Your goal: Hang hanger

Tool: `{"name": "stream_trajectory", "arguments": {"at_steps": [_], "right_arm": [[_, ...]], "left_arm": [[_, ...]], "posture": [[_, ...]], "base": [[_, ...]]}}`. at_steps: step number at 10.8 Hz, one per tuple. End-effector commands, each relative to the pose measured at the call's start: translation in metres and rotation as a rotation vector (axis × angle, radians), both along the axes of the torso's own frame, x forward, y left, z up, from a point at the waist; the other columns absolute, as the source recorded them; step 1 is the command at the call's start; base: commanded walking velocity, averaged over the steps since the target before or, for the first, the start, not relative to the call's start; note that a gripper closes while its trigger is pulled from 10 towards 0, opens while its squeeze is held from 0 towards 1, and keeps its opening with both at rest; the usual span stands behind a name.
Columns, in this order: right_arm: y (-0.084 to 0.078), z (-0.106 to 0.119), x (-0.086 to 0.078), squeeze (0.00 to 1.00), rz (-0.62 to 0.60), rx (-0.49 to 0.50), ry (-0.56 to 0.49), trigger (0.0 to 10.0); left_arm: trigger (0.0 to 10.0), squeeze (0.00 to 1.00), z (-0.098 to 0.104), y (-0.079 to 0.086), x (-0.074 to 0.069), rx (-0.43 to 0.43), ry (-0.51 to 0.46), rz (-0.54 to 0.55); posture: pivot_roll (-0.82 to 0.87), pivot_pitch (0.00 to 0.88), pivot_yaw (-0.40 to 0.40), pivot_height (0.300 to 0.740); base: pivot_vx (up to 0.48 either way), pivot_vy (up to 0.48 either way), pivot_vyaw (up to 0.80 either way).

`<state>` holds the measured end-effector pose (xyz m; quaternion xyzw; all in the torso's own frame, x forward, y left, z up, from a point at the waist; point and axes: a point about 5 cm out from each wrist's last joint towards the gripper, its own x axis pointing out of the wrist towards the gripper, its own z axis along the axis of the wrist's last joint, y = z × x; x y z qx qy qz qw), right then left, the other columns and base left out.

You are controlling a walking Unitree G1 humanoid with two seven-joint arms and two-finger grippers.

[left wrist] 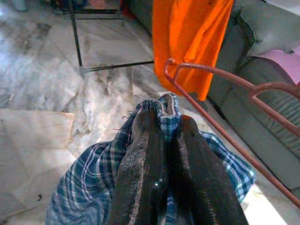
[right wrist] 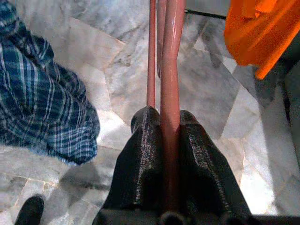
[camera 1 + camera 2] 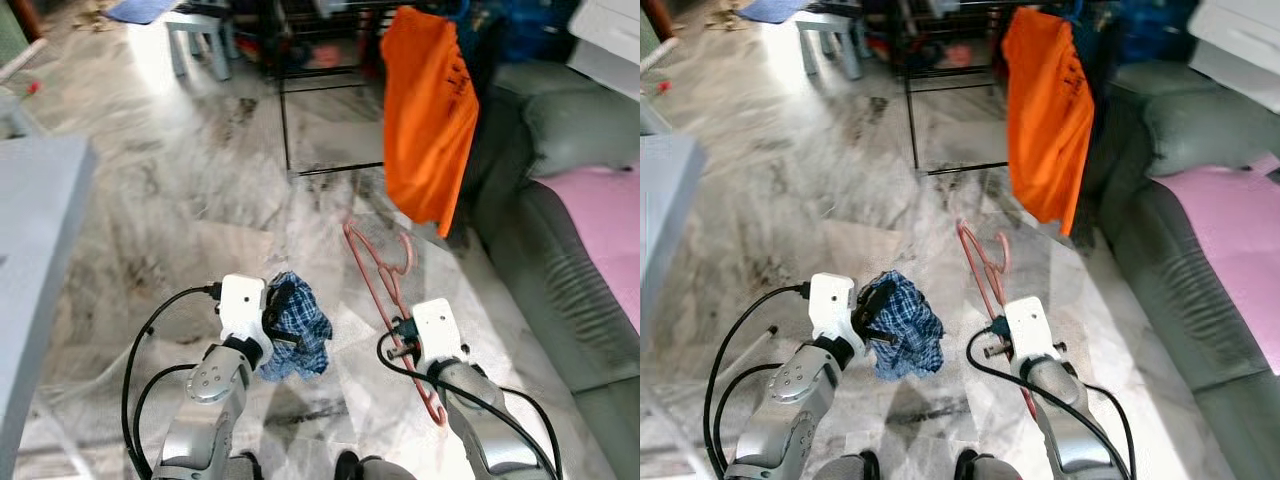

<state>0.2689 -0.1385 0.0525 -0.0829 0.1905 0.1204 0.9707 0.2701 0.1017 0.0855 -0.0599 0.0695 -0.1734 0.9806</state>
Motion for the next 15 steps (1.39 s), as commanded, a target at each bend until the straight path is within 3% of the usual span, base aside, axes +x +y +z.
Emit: {"name": "stream_trajectory", "arguments": {"at_steps": [1, 5, 9, 15], "right_arm": [[-0.0029, -0.0016, -0.0019, 0.0, -0.001, -0.009, 0.004, 10.0], [-0.0031, -0.0024, -0.0028, 0.0, -0.009, 0.0, 0.01, 10.0], [-0.0034, -0.0042, -0.0031, 0.0, -0.019, 0.008, 0.028, 10.0], [-0.0034, -0.0045, -0.003, 0.0, -0.018, 0.005, 0.027, 10.0]], "left_arm": [[10.0, 0.0, 0.0007, -0.0036, -0.0009, -0.008, -0.003, -0.023], [10.0, 0.0, 0.0, -0.0046, -0.0023, -0.01, 0.003, -0.031], [10.0, 0.0, -0.0017, -0.0048, -0.0032, -0.002, 0.011, -0.038], [10.0, 0.0, -0.0013, -0.0044, -0.0004, -0.015, 0.019, -0.018]], "posture": [[-0.04, 0.167, -0.043, 0.74], [-0.04, 0.171, -0.044, 0.74], [-0.04, 0.174, -0.043, 0.74], [-0.05, 0.172, -0.04, 0.74]], "base": [[0.0, -0.251, 0.0], [0.0, -0.252, 0.0], [0.0, 0.0, -0.53], [0.0, 0.0, 0.0]]}}
